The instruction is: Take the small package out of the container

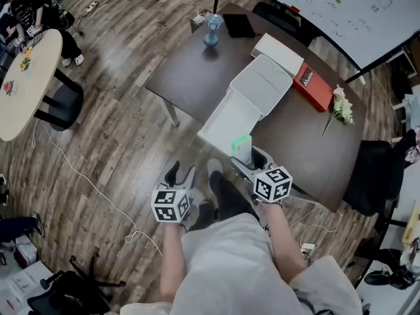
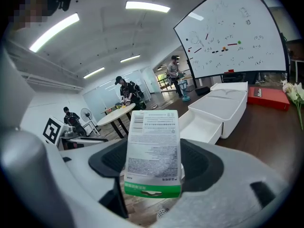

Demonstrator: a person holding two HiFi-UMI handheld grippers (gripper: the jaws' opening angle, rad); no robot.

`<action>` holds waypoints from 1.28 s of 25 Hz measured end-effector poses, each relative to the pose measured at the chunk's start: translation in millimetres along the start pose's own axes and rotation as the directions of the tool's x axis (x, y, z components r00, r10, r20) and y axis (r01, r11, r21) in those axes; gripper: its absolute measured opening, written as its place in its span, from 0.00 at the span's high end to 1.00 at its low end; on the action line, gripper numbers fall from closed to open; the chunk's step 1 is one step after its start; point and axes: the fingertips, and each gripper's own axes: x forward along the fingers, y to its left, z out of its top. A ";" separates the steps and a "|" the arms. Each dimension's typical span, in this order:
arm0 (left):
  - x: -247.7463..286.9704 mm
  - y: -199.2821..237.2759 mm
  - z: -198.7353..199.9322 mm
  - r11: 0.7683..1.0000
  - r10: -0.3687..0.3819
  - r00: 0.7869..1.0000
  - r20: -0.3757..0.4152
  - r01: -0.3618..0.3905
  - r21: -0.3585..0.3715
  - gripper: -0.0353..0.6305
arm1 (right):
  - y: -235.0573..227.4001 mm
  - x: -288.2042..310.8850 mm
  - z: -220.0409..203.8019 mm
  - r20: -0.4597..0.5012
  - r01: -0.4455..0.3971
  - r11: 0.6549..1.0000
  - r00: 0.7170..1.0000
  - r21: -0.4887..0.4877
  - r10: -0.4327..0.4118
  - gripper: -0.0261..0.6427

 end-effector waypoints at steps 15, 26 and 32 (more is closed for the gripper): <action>-1.6 -11.1 -9.1 0.998 0.002 1.000 -0.009 -0.002 0.059 0.63 | 7.1 -2.9 -9.4 0.040 0.009 1.000 0.999 0.024 -0.009 0.44; -4.3 -26.2 2.6 0.994 -0.010 1.000 0.012 0.008 0.110 0.64 | 8.3 -8.6 -7.3 0.102 0.030 0.997 0.994 0.064 -0.036 0.44; -8.3 -34.2 5.6 0.990 -0.003 1.000 0.027 -0.001 0.143 0.67 | 13.0 -10.0 -9.3 0.096 0.009 0.998 0.995 0.057 -0.014 0.44</action>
